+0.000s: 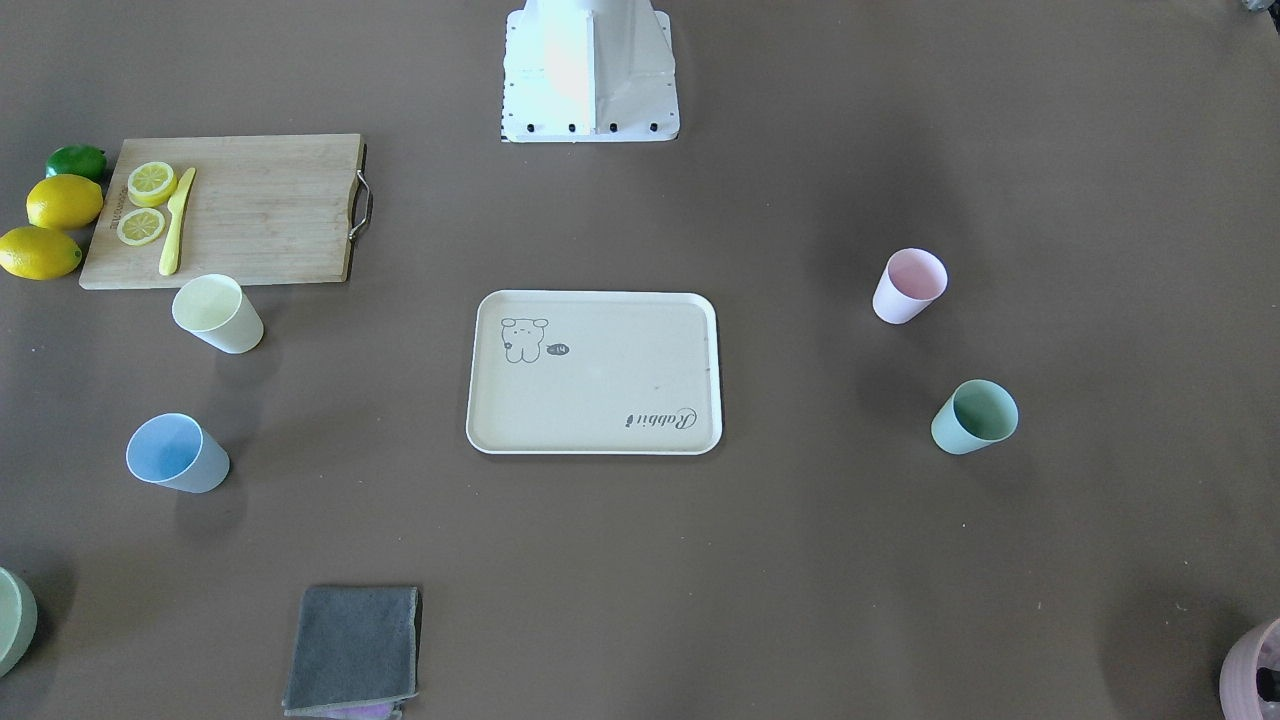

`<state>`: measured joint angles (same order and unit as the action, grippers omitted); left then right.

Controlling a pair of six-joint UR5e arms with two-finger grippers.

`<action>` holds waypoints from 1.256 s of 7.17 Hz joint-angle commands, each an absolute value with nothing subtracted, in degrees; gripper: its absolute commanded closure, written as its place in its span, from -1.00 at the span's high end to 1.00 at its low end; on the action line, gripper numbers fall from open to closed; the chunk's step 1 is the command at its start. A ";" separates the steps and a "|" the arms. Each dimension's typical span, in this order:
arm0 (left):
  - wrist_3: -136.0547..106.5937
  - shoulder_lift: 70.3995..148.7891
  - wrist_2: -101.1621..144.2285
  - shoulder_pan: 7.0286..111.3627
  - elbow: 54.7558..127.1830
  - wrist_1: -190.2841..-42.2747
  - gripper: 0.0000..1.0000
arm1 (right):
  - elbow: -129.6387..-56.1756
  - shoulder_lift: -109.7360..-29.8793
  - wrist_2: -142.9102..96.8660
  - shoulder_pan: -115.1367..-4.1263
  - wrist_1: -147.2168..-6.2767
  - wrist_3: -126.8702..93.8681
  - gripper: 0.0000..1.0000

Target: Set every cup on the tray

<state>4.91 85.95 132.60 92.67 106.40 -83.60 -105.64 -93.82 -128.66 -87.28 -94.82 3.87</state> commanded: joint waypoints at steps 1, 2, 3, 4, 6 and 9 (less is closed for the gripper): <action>4.48 86.92 132.63 93.07 108.36 -85.15 0.97 | -106.61 -93.43 -128.93 -87.28 -94.75 3.78 1.00; 4.48 86.66 132.54 93.34 108.46 -89.52 0.97 | -108.53 -92.99 -128.85 -87.28 -94.66 3.34 1.00; 4.40 86.14 132.19 93.43 107.85 -94.35 0.97 | -110.98 -92.55 -128.67 -87.28 -94.66 3.08 1.00; 4.57 86.48 132.36 93.43 107.84 -95.70 0.97 | -111.61 -90.29 -128.67 -88.06 -93.61 3.08 1.00; -0.48 90.85 131.83 93.60 103.04 -100.19 0.97 | -110.40 -89.91 -128.67 -88.86 -91.58 2.03 1.00; -2.28 91.14 132.28 93.43 101.26 -106.31 0.97 | -109.78 -90.18 -128.93 -88.77 -90.79 2.02 1.00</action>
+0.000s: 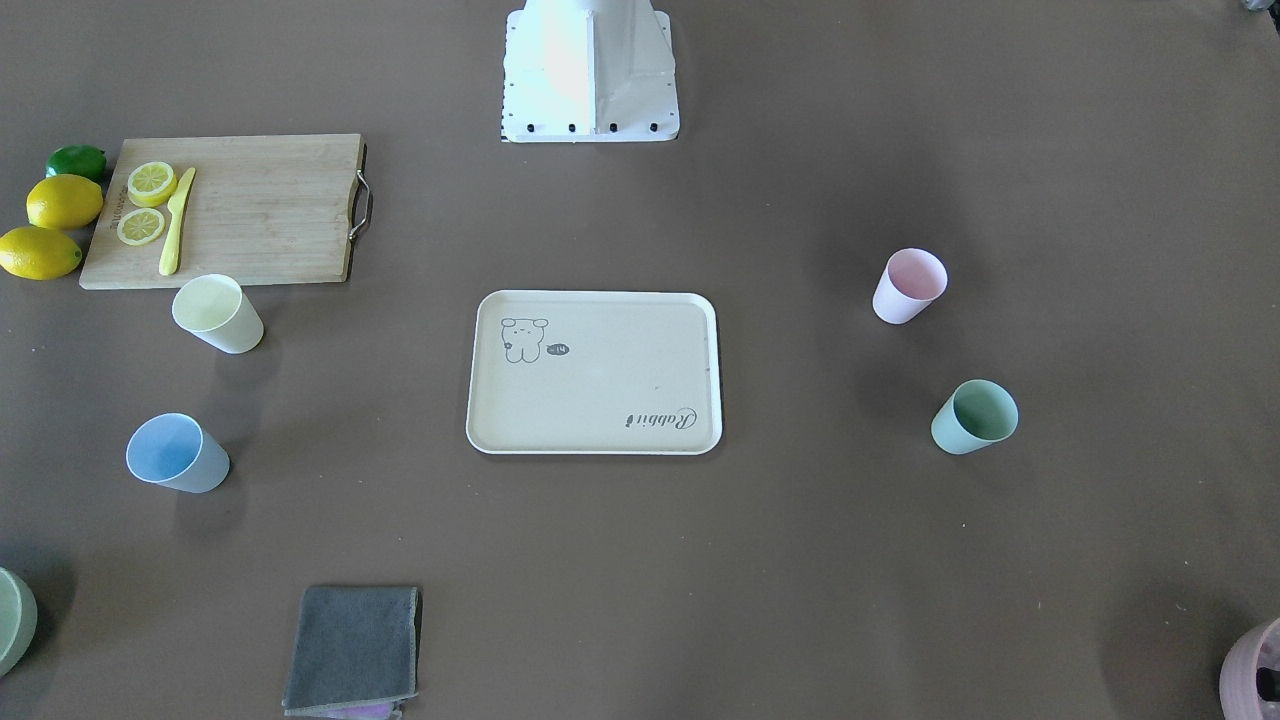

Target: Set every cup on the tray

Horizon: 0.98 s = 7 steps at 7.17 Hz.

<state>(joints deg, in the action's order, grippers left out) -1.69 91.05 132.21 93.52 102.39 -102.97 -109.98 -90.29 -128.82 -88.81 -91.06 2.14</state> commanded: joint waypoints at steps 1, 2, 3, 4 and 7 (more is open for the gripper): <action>-3.94 91.23 132.28 92.99 100.55 -106.78 0.97 | -108.73 -89.48 -128.94 -87.73 -90.79 0.98 1.00; -6.83 91.49 132.28 91.42 100.46 -107.05 0.97 | -108.11 -87.12 -128.94 -84.06 -90.70 -5.65 1.00; -7.99 91.49 132.28 87.49 100.37 -106.96 0.97 | -108.02 -84.32 -128.24 -78.63 -90.36 -14.33 1.00; -13.57 92.19 132.28 83.36 100.46 -107.14 0.97 | -107.32 -82.37 -127.19 -73.70 -88.52 -21.29 1.00; -30.97 97.88 131.84 72.72 96.36 -111.60 0.96 | -102.94 -76.66 -122.44 -65.05 -84.82 -33.04 1.00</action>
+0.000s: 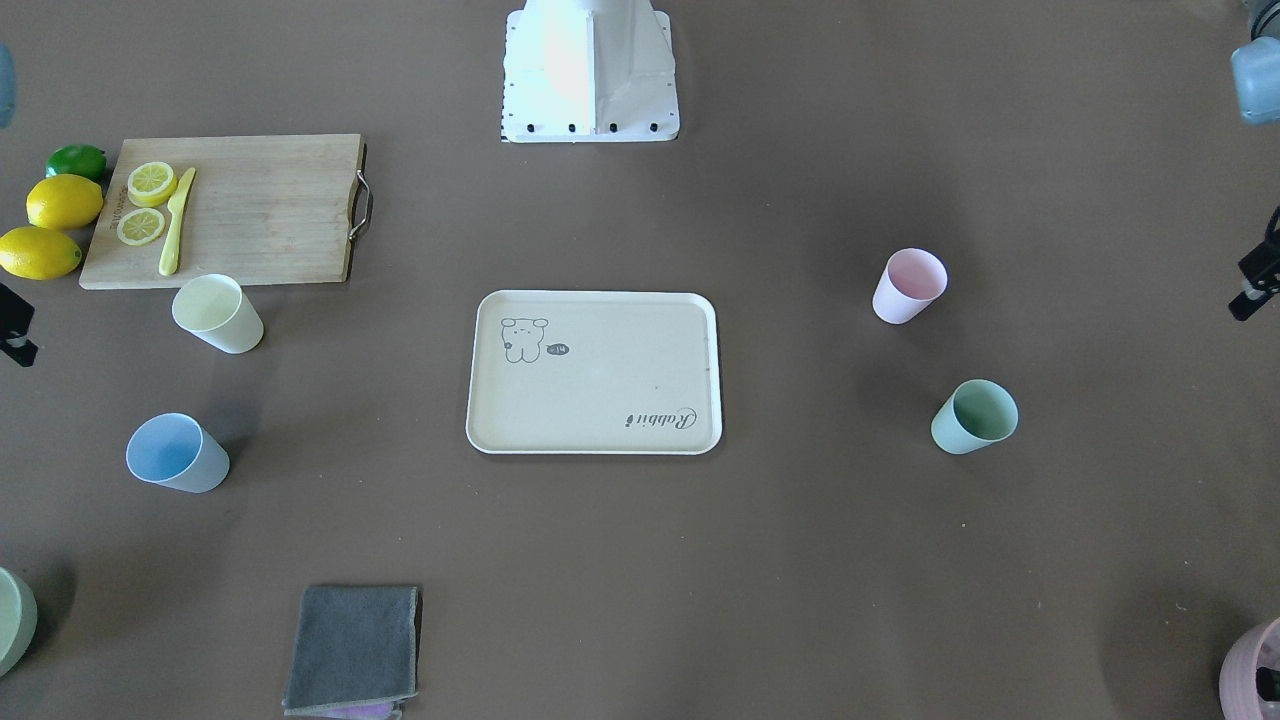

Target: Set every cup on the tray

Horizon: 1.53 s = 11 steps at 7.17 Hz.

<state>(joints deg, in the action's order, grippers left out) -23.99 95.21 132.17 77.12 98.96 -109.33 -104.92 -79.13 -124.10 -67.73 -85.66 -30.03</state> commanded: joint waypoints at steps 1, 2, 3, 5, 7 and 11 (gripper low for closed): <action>-35.72 100.43 131.66 68.68 93.37 -114.49 0.96 | -102.40 -76.29 -122.43 -64.52 -84.21 -33.05 1.00; -39.69 102.90 131.57 66.03 89.60 -118.87 0.96 | -102.57 -76.38 -122.52 -64.51 -84.03 -33.22 1.00; -40.77 104.31 130.79 64.53 85.91 -122.74 0.95 | -102.48 -76.38 -122.52 -64.42 -83.50 -33.22 1.00; -41.74 105.47 127.80 60.93 83.85 -124.28 0.76 | -102.39 -76.46 -122.52 -64.34 -82.97 -33.22 1.00; -41.92 105.56 127.71 58.72 83.85 -124.80 0.28 | -102.31 -76.46 -122.43 -64.34 -82.97 -33.13 1.00; -42.10 105.90 126.48 58.27 84.63 -124.28 -1.00 | -102.22 -76.55 -122.43 -64.34 -82.97 -33.13 1.00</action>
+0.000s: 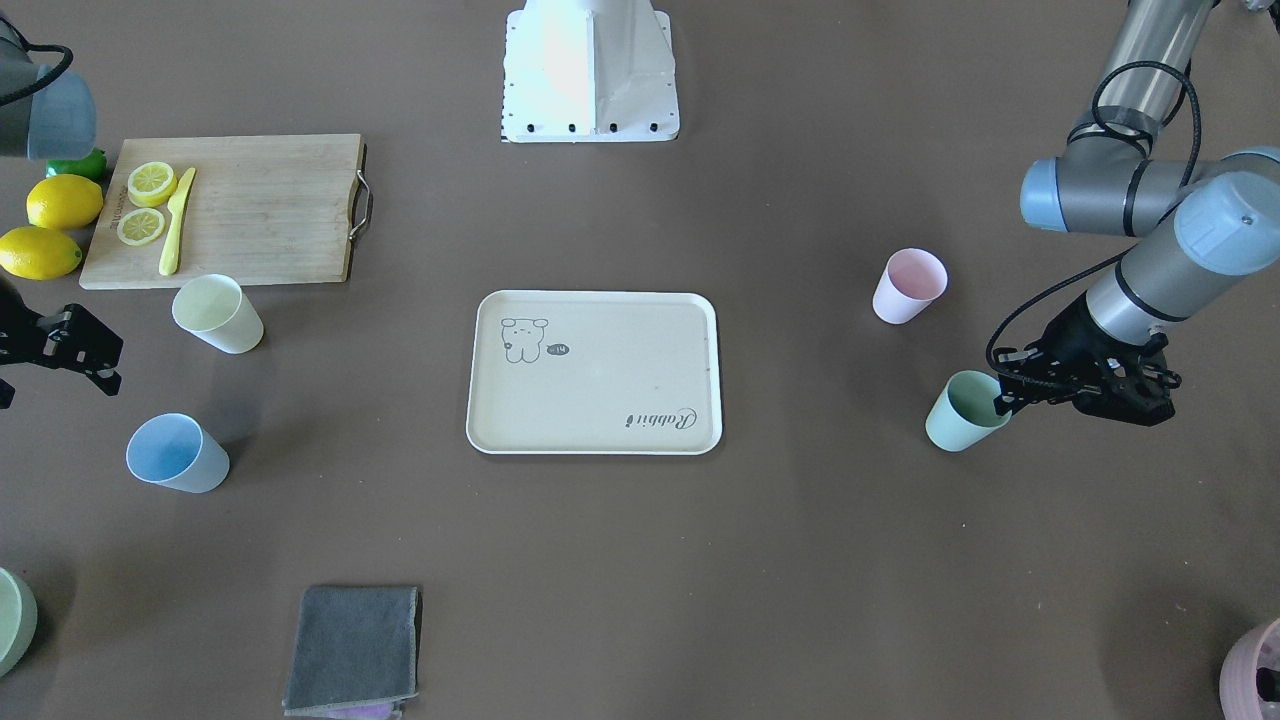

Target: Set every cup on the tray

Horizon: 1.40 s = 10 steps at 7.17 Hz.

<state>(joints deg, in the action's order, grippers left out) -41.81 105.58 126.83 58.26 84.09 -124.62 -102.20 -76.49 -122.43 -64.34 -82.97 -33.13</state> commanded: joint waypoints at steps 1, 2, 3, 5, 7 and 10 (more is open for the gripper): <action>-42.27 108.17 126.56 58.27 84.99 -122.80 -1.00 | -102.22 -76.64 -122.52 -64.34 -82.97 -33.22 1.00; -46.19 111.33 126.56 58.27 86.38 -118.52 -1.00 | -102.22 -76.90 -122.52 -64.34 -82.97 -33.14 1.00; -49.45 115.27 126.39 57.75 87.88 -113.00 -1.00 | -102.22 -77.08 -122.52 -64.34 -82.97 -33.13 1.00; -57.09 120.74 122.29 51.02 88.42 -109.43 -1.00 | -101.69 -77.17 -122.52 -64.34 -82.97 -33.05 1.00; -63.95 128.11 119.10 45.20 88.24 -103.39 -1.00 | -101.51 -77.08 -122.61 -64.34 -82.97 -32.61 1.00; -67.15 130.34 113.21 38.77 85.79 -103.01 -1.00 | -100.72 -76.99 -122.78 -64.16 -82.97 -32.52 1.00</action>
<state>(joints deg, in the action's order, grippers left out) -66.60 129.79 114.91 40.46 86.87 -103.19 -100.98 -77.02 -122.76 -64.24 -82.97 -32.48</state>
